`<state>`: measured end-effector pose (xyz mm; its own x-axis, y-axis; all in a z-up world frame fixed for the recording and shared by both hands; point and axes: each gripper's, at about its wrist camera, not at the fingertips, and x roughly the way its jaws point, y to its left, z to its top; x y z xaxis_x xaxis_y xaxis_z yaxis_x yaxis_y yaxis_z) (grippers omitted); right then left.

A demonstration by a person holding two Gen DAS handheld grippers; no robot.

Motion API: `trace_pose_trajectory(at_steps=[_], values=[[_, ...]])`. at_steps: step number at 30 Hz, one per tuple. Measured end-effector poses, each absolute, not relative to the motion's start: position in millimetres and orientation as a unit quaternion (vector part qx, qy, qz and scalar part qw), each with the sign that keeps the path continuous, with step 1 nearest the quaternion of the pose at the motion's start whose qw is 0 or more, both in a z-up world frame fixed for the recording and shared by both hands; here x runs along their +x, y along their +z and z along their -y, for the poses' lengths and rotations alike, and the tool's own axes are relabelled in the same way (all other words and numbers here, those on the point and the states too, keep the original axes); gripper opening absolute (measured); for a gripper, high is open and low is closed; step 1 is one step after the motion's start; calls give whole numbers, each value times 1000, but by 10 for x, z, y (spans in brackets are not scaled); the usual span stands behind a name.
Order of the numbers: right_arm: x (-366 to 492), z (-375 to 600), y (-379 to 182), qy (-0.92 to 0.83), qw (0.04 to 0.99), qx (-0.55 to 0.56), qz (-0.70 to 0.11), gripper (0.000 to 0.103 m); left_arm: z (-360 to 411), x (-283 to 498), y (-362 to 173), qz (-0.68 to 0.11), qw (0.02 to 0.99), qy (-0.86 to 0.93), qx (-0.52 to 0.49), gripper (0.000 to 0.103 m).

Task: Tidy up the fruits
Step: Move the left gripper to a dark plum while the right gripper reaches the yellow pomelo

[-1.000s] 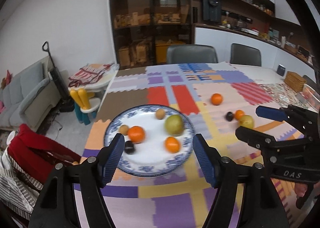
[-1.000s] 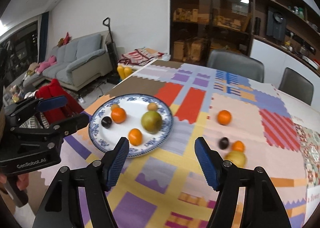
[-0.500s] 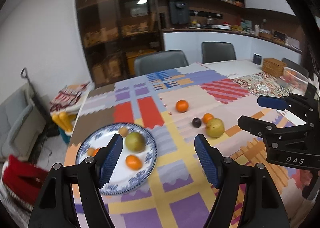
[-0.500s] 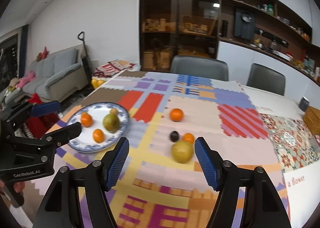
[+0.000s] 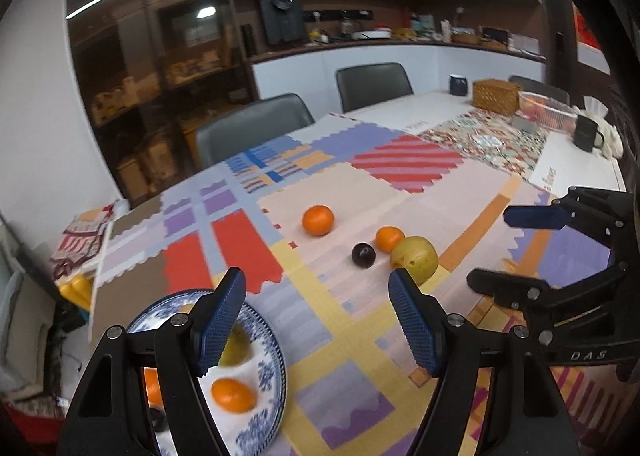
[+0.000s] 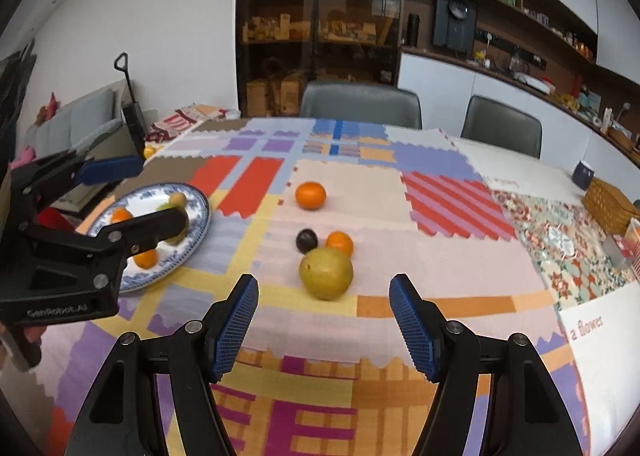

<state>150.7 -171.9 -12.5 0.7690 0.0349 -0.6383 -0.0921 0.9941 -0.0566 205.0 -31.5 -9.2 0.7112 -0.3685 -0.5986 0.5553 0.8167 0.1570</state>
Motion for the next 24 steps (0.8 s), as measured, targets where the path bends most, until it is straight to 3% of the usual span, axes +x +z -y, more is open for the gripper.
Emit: trace_pose_trajectory(at_steps=[7, 17, 24], values=[[1757, 1748, -436, 35, 924, -18, -381, 69, 525, 2473, -370, -316, 876, -309, 194, 71], [2070, 1791, -693, 31, 914, 0, -403, 69, 850, 2922, -679, -365, 822, -366, 239, 52], [2225, 1806, -799, 34, 911, 3, -411, 68, 1014, 3111, -774, -383, 799, -391, 247, 48]])
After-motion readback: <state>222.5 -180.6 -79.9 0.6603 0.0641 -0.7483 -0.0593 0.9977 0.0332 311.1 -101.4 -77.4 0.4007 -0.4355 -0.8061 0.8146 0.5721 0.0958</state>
